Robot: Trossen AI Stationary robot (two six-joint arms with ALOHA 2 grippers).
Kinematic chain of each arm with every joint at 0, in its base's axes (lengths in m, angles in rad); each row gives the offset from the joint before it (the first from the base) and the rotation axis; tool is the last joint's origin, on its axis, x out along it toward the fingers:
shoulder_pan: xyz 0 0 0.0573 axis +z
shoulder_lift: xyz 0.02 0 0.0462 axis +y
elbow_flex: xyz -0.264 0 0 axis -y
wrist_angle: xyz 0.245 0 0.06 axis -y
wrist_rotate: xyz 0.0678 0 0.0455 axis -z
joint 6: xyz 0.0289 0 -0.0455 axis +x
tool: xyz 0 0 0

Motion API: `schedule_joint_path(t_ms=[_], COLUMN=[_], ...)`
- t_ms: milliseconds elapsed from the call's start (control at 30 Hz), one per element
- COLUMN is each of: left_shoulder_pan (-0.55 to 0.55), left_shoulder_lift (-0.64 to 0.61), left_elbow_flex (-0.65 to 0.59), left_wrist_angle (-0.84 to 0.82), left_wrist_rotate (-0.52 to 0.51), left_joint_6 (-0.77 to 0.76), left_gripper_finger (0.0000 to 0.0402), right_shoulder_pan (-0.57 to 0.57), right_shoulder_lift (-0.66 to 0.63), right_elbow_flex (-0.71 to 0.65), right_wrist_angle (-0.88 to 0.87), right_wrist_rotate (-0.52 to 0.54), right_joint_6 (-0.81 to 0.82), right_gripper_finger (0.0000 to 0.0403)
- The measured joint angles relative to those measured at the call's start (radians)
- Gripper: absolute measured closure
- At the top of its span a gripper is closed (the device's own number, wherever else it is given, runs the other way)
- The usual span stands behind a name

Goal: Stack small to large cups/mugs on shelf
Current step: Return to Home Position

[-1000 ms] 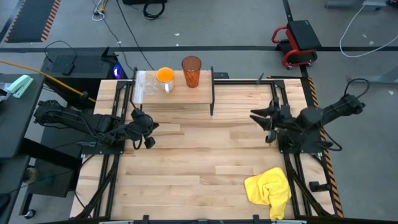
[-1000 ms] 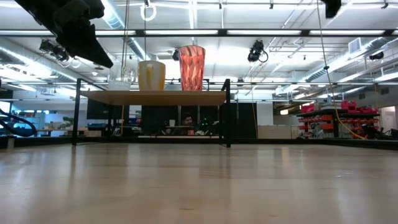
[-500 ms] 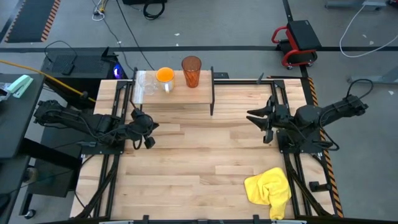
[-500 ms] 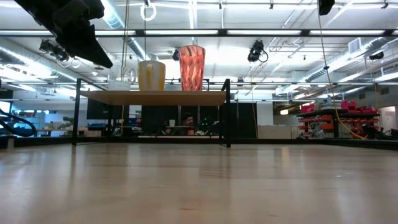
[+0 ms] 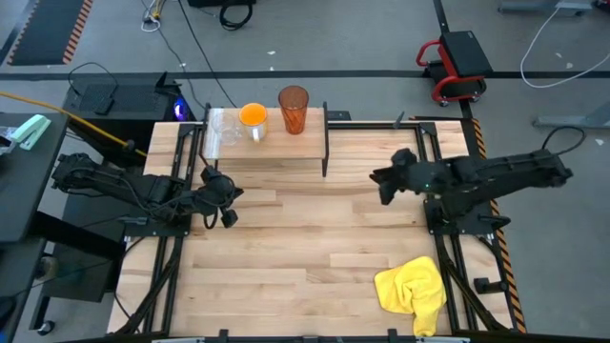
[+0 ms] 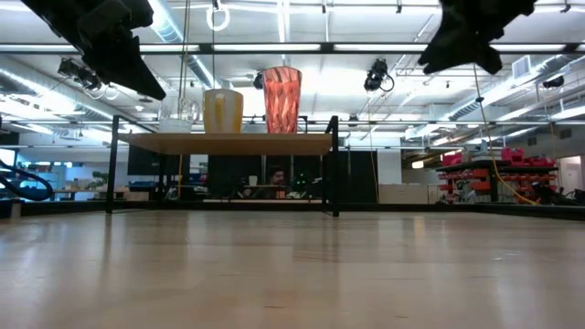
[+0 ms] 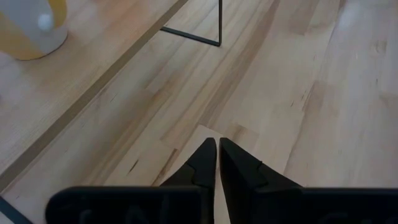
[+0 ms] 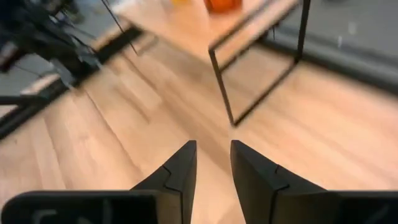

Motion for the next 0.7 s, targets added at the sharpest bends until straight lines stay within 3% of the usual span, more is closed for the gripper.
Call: schedule_joint_path(t_ms=[333,700], left_shoulder_pan=[0.000,0.000], left_shoulder_lift=[0.000,0.000], left_elbow_flex=[0.000,0.000], left_wrist_angle=[0.000,0.000], left_wrist_rotate=[0.000,0.001], left_joint_6=[-0.007,-0.007], left_gripper_finger=[0.0363,0.0372], right_shoulder_pan=[-0.134,-0.135], right_shoulder_lift=[0.290,0.419], right_elbow_flex=[0.081,0.081], right_wrist_angle=[-0.148,-0.149], right_wrist_rotate=[-0.279,-0.303], right_joint_6=[0.098,0.108], right_gripper_finger=[0.0297,0.0297])
